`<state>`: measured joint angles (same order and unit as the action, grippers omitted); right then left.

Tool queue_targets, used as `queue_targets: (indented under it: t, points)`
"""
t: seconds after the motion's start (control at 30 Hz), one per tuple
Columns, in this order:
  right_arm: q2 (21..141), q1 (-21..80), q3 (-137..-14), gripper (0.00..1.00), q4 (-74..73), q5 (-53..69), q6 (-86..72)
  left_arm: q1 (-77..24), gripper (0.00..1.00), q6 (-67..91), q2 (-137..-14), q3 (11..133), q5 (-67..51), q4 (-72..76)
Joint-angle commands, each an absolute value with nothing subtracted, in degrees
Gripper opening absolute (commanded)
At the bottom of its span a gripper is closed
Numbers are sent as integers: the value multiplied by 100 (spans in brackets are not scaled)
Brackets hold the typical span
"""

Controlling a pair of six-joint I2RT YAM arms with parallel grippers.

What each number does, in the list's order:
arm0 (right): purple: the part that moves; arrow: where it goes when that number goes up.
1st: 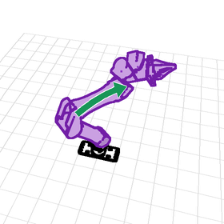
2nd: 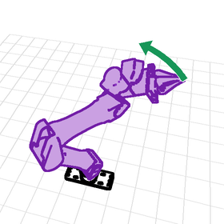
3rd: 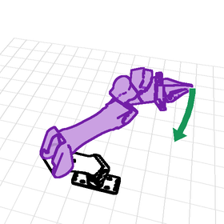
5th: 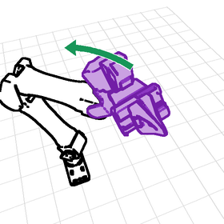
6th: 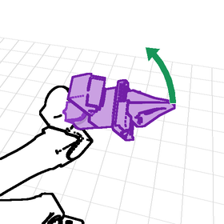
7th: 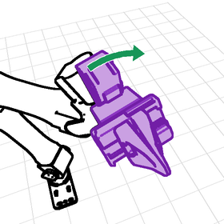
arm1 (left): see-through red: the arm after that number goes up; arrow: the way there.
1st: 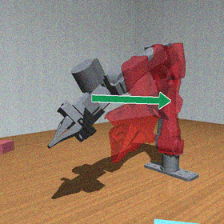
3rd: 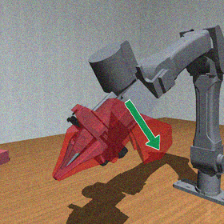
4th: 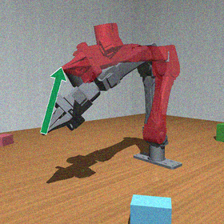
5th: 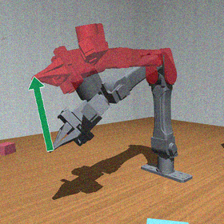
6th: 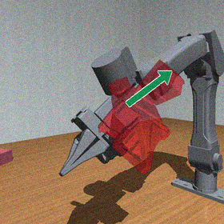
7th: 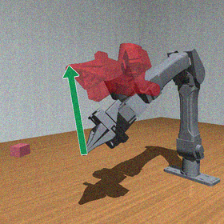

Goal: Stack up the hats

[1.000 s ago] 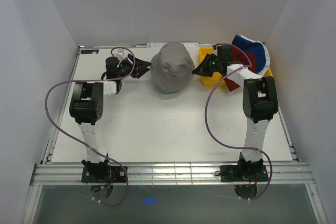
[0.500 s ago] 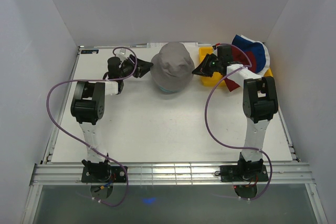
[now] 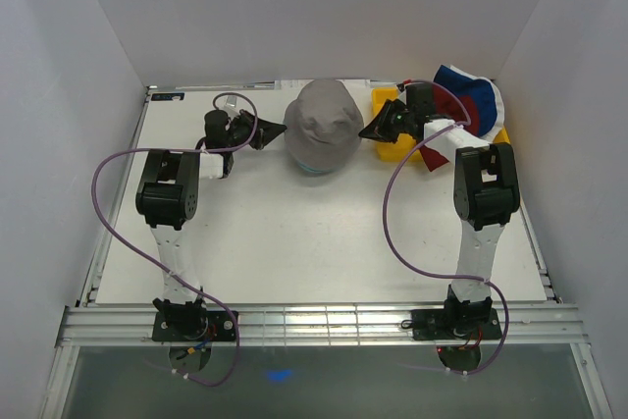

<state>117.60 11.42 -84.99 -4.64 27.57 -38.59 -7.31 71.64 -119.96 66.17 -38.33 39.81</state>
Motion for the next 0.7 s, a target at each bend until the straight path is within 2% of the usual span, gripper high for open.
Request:
queue_targets:
  t: [0.0,0.67]
  points:
    - [11742,1160,-8815,8,-492,2769,-3806,-756,0,7137,-11848,6636,-3639,3815]
    - [12023,1160,-9018,8,-809,2689,-3691,-747,0,6803,-11830,6794,-3243,2470]
